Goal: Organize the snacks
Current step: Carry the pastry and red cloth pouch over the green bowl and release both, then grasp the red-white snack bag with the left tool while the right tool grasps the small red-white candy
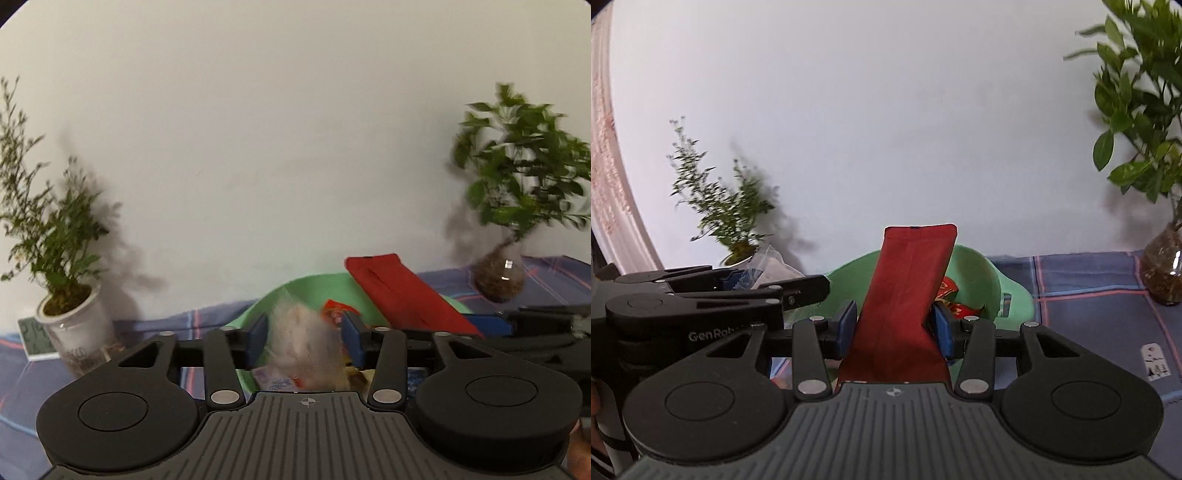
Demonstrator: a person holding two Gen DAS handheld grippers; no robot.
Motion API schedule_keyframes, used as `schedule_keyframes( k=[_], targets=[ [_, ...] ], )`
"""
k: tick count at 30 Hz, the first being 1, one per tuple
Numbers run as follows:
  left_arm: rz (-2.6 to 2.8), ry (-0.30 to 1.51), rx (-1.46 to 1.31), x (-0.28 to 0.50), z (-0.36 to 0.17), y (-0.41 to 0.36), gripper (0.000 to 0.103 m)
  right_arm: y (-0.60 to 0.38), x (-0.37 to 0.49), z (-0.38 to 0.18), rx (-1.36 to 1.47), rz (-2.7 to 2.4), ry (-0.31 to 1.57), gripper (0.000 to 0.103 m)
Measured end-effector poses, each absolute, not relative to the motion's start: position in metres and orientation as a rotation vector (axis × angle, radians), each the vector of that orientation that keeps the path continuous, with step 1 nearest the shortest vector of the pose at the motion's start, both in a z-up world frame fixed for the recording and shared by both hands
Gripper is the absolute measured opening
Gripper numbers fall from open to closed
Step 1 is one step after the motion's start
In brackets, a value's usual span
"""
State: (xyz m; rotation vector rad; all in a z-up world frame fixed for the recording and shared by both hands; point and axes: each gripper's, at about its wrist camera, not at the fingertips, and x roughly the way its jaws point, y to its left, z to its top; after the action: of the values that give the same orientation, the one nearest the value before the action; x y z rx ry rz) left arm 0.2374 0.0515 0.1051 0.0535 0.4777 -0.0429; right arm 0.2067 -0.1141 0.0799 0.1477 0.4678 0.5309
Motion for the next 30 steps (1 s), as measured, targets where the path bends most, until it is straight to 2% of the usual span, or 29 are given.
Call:
schedule_keyframes(
  k=[2, 3, 5, 10, 15, 20, 25, 30],
  targets=[
    [-0.014, 0.495, 0.040, 0.239, 0.102, 0.058, 0.103, -0.114, 0.213, 0.074, 0.145, 0.541, 0.461, 0.057],
    [-0.020, 0.489, 0.024, 0.235, 0.101, 0.063, 0.103, -0.115, 0.213, 0.072, 0.141, 0.536, 0.456, 0.068],
    [-0.016, 0.478, 0.007, 0.225, 0.101, 0.072, 0.103, -0.119, 0.205, 0.071, 0.138, 0.532, 0.437, 0.077],
    [0.075, 0.497, 0.011, 0.196, 0.094, 0.107, 0.103, -0.134, 0.179, 0.069, 0.137, 0.516, 0.390, 0.080],
    [0.245, 0.612, -0.067, 0.177, 0.070, 0.164, 0.103, -0.172, 0.159, 0.050, 0.190, 0.427, 0.416, 0.081],
    [0.306, 0.728, -0.226, 0.169, 0.043, 0.205, 0.103, -0.204, 0.160, 0.012, 0.227, 0.268, 0.533, 0.079],
    [0.230, 0.767, -0.280, 0.159, 0.024, 0.189, 0.103, -0.213, 0.160, -0.010, 0.228, 0.215, 0.596, 0.072],
    [0.161, 0.789, -0.224, 0.141, 0.009, 0.150, 0.103, -0.197, 0.165, -0.009, 0.176, 0.253, 0.604, 0.064]
  ],
)
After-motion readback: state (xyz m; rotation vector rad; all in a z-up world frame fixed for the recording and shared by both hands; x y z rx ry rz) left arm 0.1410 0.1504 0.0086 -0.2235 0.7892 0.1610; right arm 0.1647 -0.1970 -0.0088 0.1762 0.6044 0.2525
